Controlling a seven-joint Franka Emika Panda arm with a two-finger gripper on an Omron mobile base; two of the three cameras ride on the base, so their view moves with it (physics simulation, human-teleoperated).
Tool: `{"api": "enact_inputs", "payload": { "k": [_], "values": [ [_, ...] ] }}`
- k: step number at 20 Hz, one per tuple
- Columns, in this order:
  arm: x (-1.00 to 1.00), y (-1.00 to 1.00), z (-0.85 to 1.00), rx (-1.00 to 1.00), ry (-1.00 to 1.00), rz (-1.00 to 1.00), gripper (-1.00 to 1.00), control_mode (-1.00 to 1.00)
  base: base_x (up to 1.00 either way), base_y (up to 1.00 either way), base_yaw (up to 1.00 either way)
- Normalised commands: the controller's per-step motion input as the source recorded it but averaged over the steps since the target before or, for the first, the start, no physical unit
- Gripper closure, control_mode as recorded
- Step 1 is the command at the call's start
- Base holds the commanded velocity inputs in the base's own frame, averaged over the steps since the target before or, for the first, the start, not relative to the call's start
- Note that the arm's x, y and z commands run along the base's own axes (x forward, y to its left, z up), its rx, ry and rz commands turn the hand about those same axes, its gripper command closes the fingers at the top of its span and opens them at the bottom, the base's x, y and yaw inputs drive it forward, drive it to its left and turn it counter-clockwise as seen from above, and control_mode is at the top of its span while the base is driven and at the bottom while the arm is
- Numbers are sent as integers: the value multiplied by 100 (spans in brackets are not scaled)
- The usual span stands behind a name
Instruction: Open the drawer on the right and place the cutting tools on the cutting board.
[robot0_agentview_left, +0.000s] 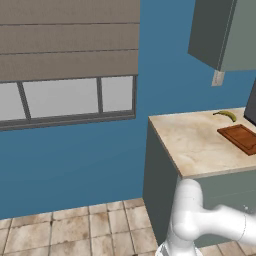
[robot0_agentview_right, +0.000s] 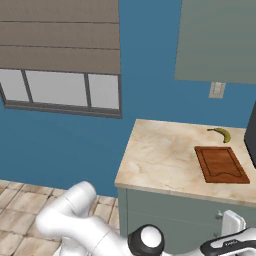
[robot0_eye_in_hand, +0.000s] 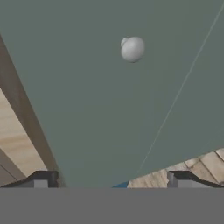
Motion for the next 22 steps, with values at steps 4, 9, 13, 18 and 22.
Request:
{"api": "enact_inputs", "payload": {
  "k": [4, 9, 13, 18, 22],
  "values": [
    [16, 20, -21, 0, -10, 0, -100, -100, 0, 0, 0],
    [40, 3, -20, 0, -6, -4, -100, -100, 0, 0, 0],
    [39, 1, -33, 2, -5, -5, -100, -100, 0, 0, 0],
    [29, 0, -46, 1, -4, -6, -100, -100, 0, 0, 0],
    [10, 0, -47, 2, -6, -7, -100, -100, 0, 0, 0]
  ]
}}
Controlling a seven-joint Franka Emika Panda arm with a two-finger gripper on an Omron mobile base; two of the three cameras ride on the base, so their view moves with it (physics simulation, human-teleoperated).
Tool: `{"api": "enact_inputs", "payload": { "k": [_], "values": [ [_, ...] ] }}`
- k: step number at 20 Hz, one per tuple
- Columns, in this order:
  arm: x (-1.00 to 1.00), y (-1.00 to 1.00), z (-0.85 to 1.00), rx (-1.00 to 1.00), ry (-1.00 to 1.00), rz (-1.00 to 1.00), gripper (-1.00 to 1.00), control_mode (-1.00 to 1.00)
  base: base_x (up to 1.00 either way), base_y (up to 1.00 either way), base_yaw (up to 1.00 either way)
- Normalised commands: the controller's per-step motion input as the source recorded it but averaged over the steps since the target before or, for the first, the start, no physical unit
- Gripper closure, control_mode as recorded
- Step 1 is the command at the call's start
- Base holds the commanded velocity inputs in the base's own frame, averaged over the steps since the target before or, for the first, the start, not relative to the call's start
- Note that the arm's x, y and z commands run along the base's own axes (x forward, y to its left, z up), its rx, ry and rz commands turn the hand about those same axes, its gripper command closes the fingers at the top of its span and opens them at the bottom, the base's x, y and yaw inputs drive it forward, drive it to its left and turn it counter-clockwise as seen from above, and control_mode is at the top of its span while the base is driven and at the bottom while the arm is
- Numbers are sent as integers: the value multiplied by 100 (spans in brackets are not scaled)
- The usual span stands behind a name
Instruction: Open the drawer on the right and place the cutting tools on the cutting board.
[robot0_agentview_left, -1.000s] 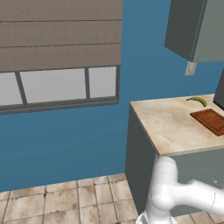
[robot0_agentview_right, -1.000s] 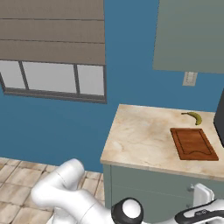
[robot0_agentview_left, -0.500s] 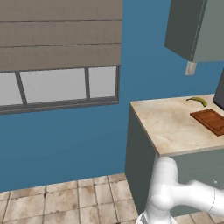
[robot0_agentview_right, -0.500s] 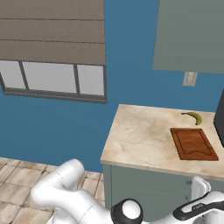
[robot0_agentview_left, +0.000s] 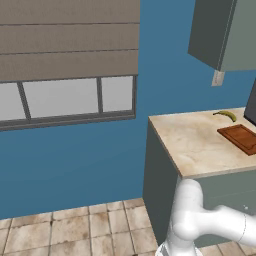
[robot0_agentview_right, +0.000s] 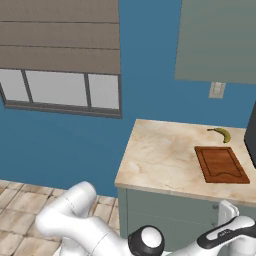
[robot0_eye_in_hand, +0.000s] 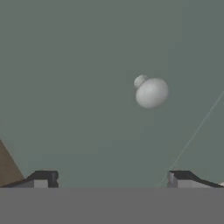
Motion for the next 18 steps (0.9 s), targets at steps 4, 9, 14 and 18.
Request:
{"api": "enact_inputs", "payload": {
  "k": [4, 9, 14, 18],
  "values": [
    [9, 0, -44, 4, -6, -7, -100, -100, 0, 0, 0],
    [9, 0, -41, 4, -8, -7, -100, -100, 0, 0, 0],
    [16, 0, -45, 7, -9, -7, -100, -100, 0, 0, 0],
    [26, 0, -54, 10, -6, -6, -100, -100, 0, 0, 0]
  ]
}}
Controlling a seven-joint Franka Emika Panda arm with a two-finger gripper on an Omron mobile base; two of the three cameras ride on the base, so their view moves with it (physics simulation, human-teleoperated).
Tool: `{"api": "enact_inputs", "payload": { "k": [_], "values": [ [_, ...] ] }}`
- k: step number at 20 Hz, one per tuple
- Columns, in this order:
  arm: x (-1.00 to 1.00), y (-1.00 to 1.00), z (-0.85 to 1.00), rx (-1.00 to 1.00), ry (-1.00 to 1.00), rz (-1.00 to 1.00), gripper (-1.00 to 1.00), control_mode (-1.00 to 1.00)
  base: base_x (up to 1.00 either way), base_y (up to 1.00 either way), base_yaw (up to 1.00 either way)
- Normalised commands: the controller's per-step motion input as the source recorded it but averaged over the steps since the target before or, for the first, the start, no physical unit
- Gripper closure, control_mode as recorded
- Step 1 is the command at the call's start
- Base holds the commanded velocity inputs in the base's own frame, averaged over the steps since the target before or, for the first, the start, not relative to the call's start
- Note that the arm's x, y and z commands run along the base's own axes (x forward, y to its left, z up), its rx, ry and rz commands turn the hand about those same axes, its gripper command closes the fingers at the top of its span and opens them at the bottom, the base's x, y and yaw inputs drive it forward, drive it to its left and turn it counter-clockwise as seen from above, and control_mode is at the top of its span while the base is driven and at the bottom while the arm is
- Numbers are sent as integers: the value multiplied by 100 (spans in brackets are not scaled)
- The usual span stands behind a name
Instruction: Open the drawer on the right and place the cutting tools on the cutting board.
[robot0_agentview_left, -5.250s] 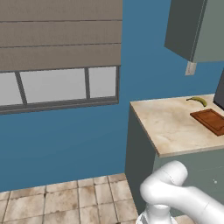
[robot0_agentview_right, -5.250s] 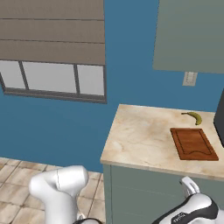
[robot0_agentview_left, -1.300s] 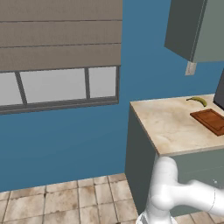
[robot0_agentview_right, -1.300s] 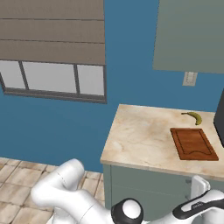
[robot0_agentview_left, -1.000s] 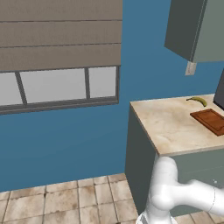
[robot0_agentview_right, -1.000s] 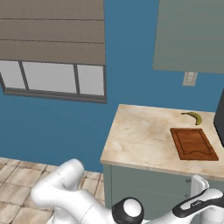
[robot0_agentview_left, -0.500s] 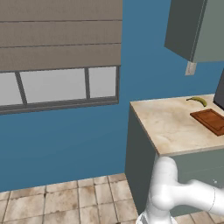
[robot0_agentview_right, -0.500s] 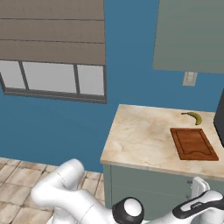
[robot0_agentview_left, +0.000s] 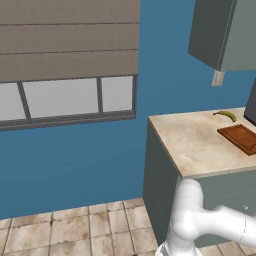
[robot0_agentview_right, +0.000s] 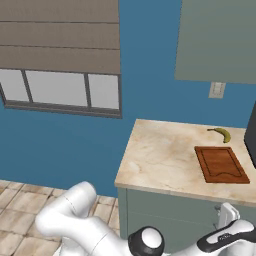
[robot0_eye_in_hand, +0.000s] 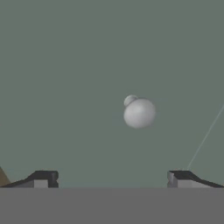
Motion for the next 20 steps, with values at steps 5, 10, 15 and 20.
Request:
{"api": "enact_inputs", "payload": {
  "k": [5, 10, 15, 20],
  "values": [
    [32, 0, -60, 10, -4, -6, -100, -100, 0, 0, 0],
    [33, 0, -60, 9, -4, -6, -100, -100, 0, 0, 0],
    [32, 0, -64, 7, -4, -6, -100, -100, 0, 0, 0],
    [28, 0, -69, 6, -3, -7, -100, -100, 0, 0, 0]
  ]
}}
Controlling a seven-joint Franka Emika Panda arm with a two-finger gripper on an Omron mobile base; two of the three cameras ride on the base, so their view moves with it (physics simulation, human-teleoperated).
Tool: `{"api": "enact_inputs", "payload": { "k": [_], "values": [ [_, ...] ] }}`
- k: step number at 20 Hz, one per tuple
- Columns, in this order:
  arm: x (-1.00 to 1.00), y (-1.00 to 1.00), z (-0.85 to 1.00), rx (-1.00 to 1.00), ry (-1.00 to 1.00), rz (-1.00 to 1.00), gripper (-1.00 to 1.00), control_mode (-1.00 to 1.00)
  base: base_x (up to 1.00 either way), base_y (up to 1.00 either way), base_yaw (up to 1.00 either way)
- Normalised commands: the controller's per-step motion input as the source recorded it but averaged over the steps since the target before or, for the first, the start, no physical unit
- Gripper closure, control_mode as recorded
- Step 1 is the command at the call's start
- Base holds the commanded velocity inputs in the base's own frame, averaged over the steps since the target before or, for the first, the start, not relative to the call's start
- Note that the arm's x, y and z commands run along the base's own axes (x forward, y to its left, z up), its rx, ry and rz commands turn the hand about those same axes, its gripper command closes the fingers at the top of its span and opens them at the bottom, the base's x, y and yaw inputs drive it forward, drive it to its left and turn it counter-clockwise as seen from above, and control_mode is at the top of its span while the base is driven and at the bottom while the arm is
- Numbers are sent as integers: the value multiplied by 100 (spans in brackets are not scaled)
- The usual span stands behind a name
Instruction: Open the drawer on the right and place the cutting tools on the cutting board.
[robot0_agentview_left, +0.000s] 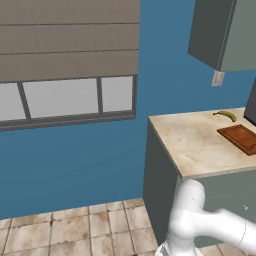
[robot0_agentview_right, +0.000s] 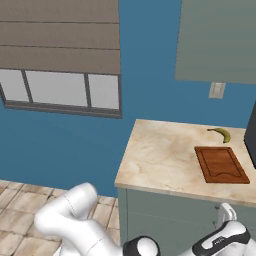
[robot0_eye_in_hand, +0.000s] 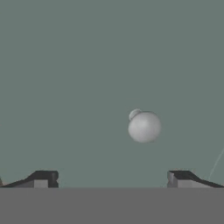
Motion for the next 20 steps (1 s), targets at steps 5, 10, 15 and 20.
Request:
{"api": "enact_inputs", "payload": {
  "k": [5, 10, 15, 20],
  "values": [
    [22, 0, -67, 5, -3, -6, 100, -100, 0, 0, 0],
    [20, 0, -64, 5, -2, -5, 100, -100, 0, 0, 0],
    [17, 0, -60, 6, -1, -5, 100, -100, 0, 0, 0],
    [2, 0, -57, 6, -1, -4, 100, -100, 0, 0, 0]
  ]
}}
